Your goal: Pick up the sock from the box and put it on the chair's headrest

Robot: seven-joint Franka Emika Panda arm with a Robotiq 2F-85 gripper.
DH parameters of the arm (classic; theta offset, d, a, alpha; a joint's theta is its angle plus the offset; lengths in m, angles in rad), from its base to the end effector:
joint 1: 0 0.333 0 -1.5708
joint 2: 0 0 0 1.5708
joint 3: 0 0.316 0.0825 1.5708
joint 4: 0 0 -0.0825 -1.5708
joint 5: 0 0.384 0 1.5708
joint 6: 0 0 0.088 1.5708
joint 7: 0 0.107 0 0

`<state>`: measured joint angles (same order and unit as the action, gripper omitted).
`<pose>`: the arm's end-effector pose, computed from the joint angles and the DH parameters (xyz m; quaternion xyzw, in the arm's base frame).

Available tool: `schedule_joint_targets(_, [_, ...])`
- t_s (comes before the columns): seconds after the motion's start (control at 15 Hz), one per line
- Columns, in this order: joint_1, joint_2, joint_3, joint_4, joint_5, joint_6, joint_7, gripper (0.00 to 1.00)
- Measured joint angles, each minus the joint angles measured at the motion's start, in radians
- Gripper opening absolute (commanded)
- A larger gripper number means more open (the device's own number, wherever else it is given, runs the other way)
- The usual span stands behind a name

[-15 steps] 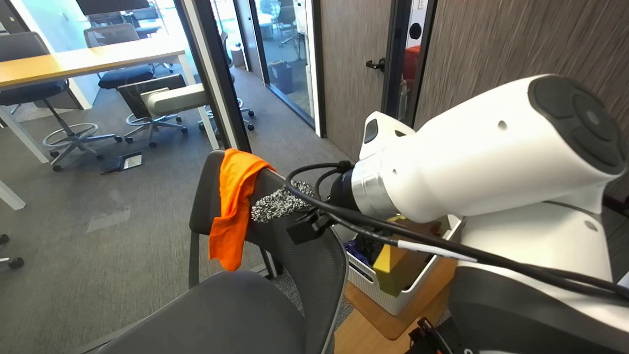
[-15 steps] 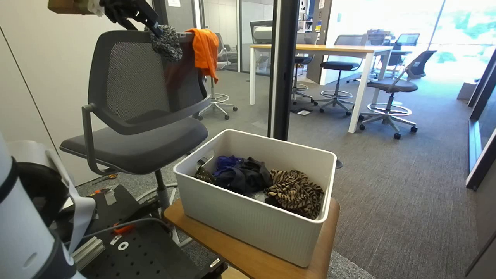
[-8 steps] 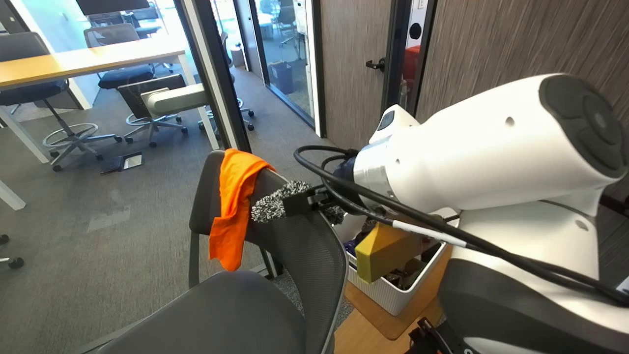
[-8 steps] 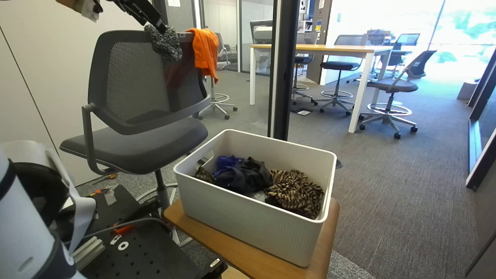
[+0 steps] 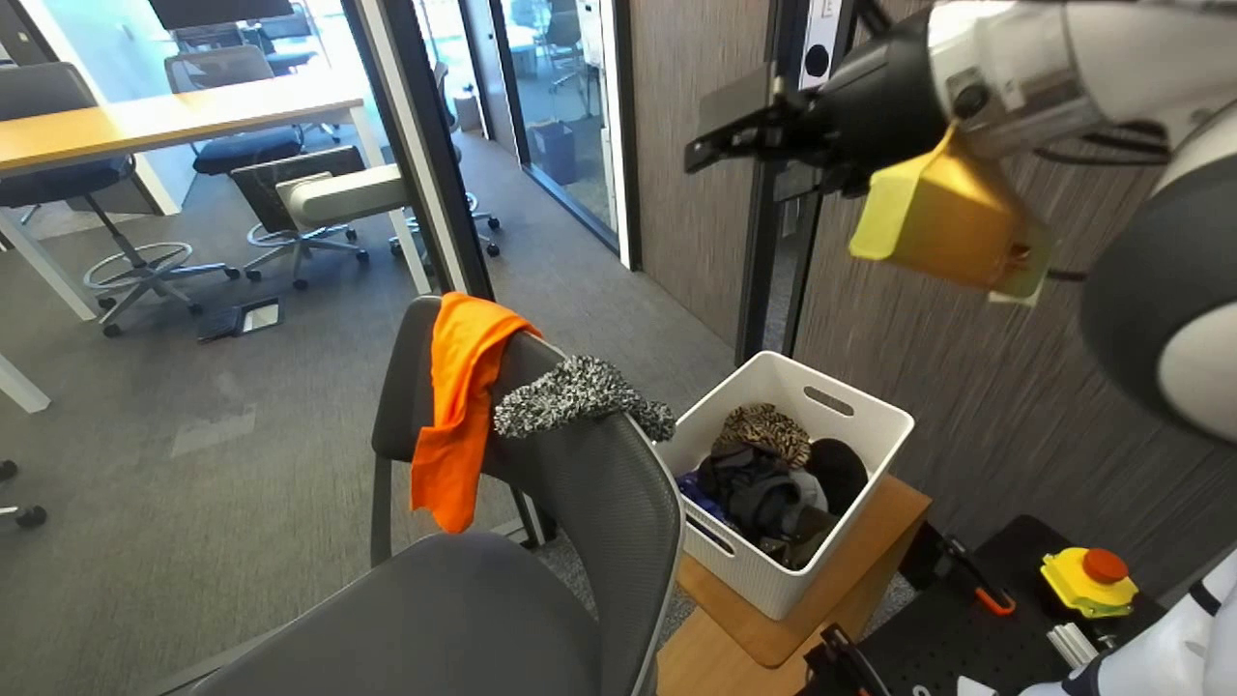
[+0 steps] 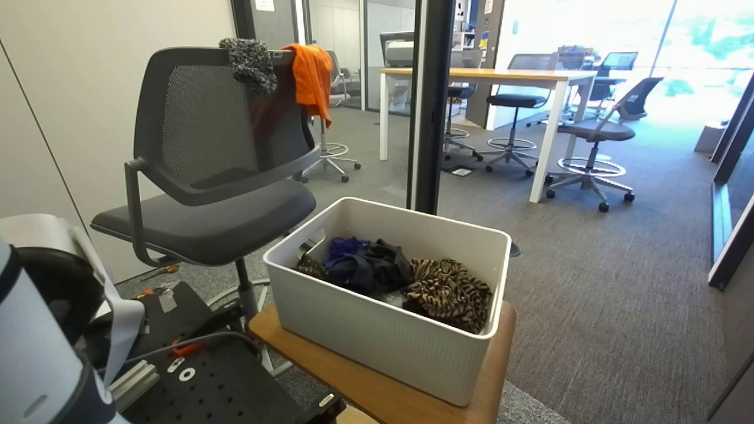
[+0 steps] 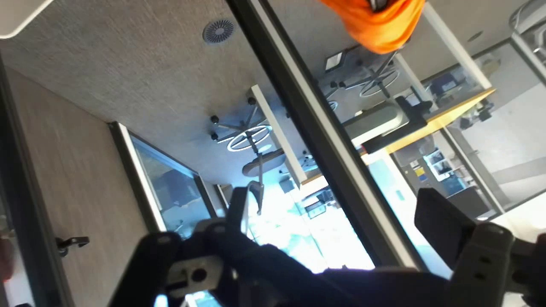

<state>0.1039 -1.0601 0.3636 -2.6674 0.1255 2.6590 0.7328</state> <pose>0.2586 0.1732 0.6282 -0.8560 0.1497 -0.4669 0.1641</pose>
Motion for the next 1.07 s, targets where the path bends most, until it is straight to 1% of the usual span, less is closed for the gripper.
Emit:
schedule_joint_targets(0.13, [-0.059,-0.031,-0.033,0.016,-0.005,-0.081,-0.011,1.00])
schedule_joint_targets(0.2, [-0.087,-0.029,-0.041,0.015,-0.005,-0.103,-0.023,1.00])
schedule_joint_targets(0.4, [-0.133,0.030,-0.050,0.002,-0.005,-0.155,-0.077,1.00])
schedule_joint_targets(0.67, [-0.153,0.207,-0.059,-0.016,-0.005,-0.160,-0.155,1.00])
schedule_joint_targets(0.93, [-0.166,0.404,-0.097,-0.002,-0.008,-0.158,-0.224,1.00])
schedule_joint_targets(1.07, [-0.175,0.491,-0.115,0.019,-0.027,-0.172,-0.257,1.00])
